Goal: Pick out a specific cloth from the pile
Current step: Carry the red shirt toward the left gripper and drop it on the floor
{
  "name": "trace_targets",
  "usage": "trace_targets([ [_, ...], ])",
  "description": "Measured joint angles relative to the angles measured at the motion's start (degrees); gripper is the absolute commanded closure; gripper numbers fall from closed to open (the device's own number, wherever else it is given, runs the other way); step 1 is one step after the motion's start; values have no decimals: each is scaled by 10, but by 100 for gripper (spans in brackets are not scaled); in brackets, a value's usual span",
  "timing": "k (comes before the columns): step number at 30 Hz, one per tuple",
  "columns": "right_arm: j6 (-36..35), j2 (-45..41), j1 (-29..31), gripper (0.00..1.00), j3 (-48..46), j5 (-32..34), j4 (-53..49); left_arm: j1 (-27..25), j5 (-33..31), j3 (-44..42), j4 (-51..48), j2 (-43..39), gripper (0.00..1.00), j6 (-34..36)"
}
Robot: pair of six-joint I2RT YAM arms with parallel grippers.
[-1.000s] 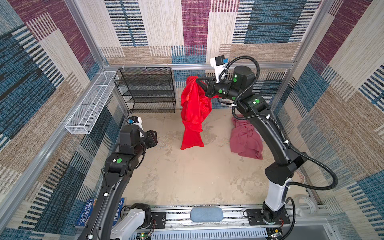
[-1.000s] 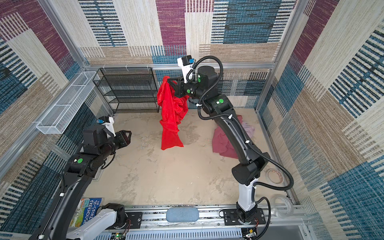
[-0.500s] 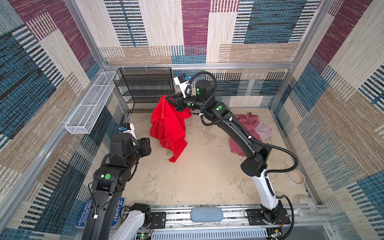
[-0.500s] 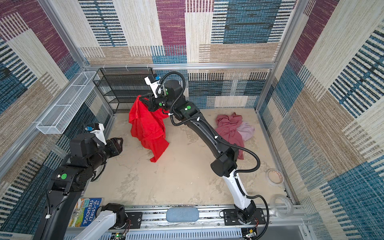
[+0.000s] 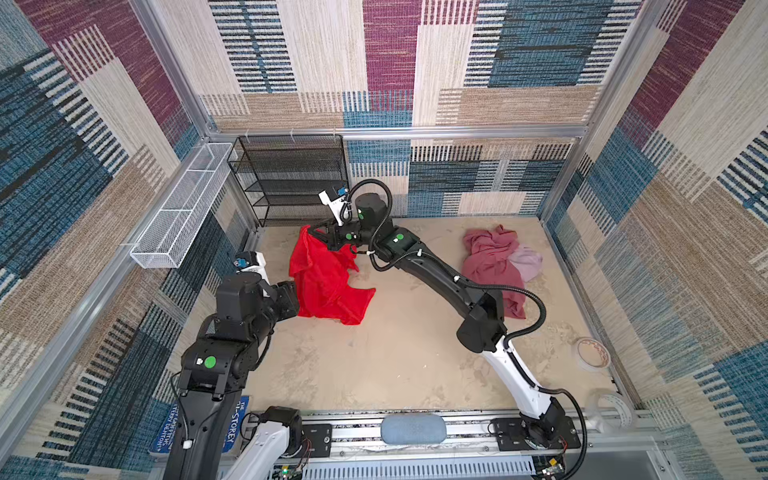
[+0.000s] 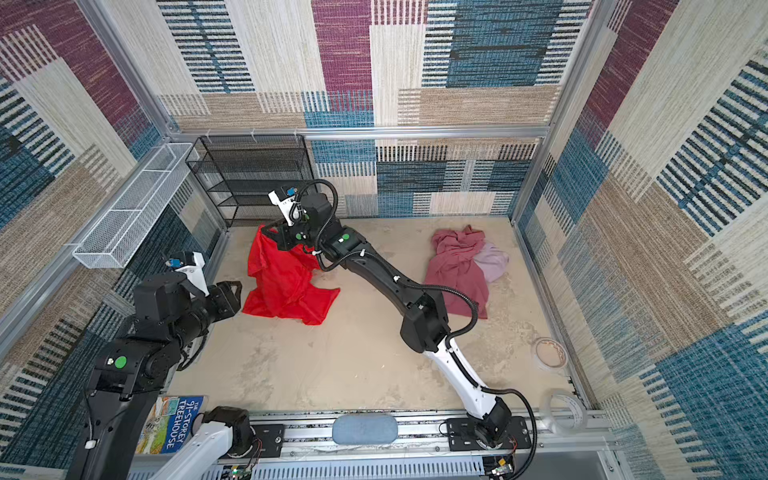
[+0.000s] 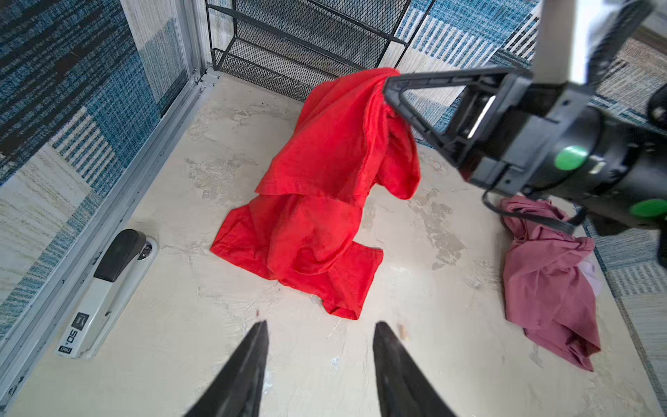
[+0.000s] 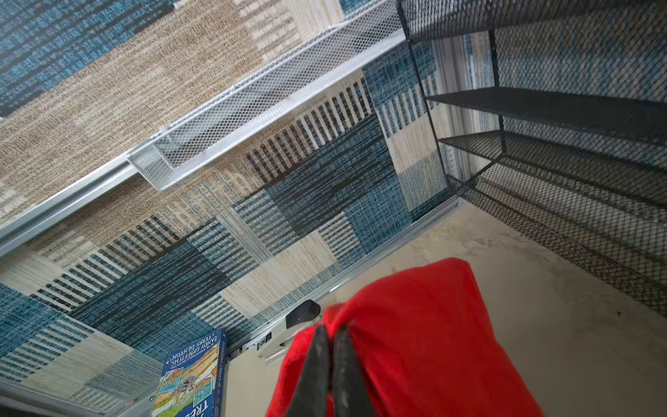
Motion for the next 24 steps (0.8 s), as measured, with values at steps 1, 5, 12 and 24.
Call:
trace_targets([
  [1, 2, 8, 2, 95, 1, 0, 4, 0, 0, 0, -1, 0, 49, 0],
  [5, 12, 36, 11, 64, 1, 0, 14, 0, 0, 0, -3, 0, 49, 0],
  [12, 7, 28, 14, 45, -24, 18, 16, 0, 2, -14, 1, 6, 49, 0],
  [24, -12, -272, -13, 43, -487, 103, 138, 0, 63, -81, 73, 61, 50, -18],
])
